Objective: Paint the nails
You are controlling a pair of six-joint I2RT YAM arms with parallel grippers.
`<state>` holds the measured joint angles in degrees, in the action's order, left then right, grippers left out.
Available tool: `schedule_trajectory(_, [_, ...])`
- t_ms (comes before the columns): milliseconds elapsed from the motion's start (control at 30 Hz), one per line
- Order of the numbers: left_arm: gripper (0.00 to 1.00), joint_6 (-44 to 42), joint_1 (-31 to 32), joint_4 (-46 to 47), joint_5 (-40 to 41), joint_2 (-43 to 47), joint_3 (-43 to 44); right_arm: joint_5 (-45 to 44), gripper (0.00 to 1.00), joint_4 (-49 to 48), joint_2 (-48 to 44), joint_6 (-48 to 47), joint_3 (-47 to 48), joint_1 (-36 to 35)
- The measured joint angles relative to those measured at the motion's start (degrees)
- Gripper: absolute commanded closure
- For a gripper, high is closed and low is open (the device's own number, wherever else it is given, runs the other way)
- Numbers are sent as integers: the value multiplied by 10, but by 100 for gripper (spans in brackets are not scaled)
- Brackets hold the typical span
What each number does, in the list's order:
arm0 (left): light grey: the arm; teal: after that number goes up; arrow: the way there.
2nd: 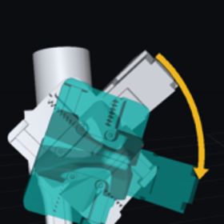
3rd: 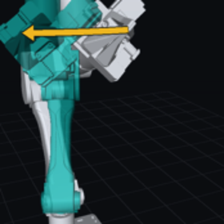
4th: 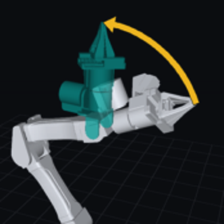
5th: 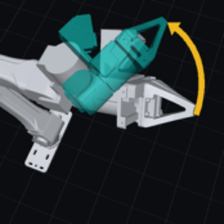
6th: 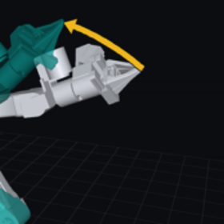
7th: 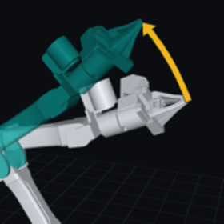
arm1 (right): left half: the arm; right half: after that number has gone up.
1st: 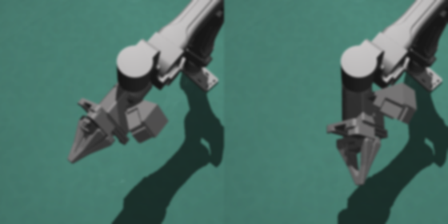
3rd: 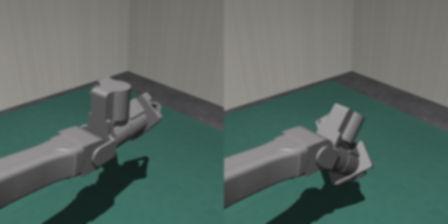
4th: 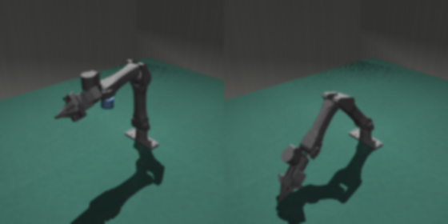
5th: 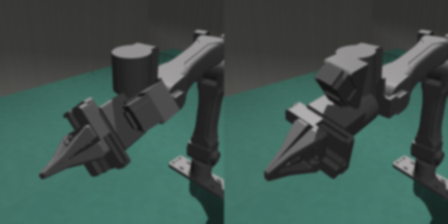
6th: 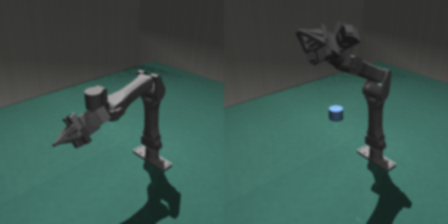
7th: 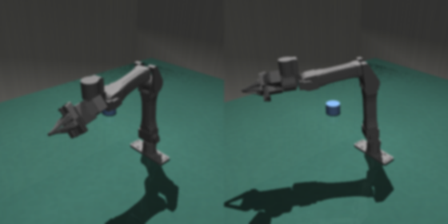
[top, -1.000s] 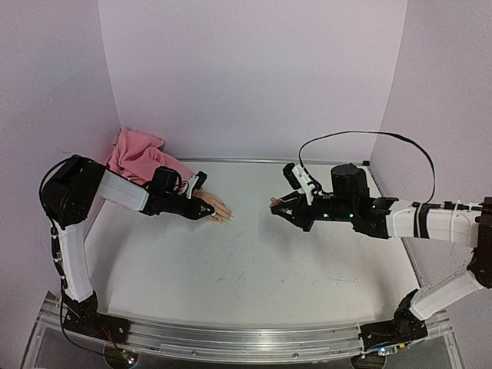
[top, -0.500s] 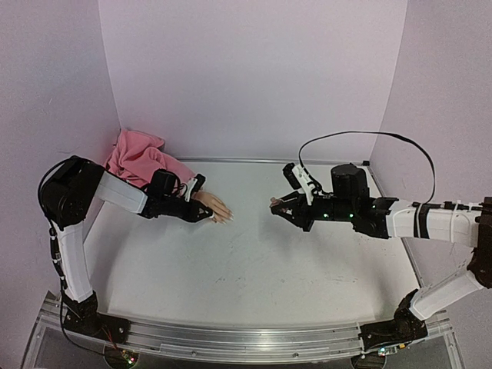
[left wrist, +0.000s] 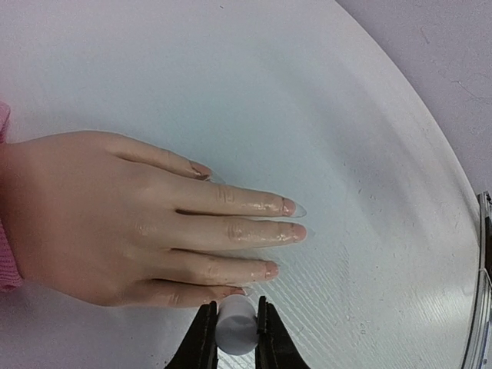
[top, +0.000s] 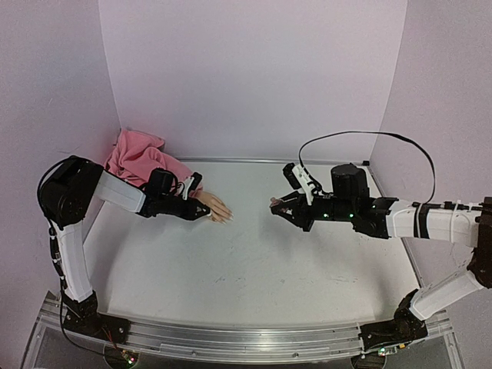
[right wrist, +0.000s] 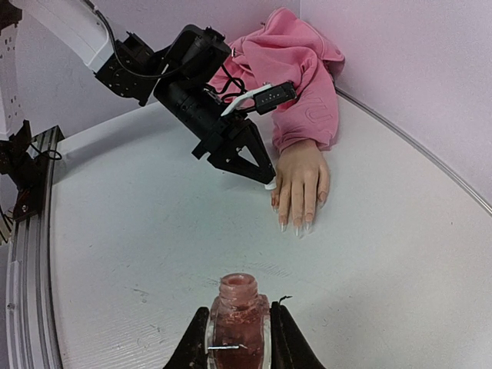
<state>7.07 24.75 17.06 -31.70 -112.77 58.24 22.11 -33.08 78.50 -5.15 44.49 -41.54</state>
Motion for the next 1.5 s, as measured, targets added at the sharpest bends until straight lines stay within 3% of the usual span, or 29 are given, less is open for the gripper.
schedule_trajectory(1500, [100, 4, -1, -1, -11, -9, 6, 2, 100, 0, 1, 0, 0, 0])
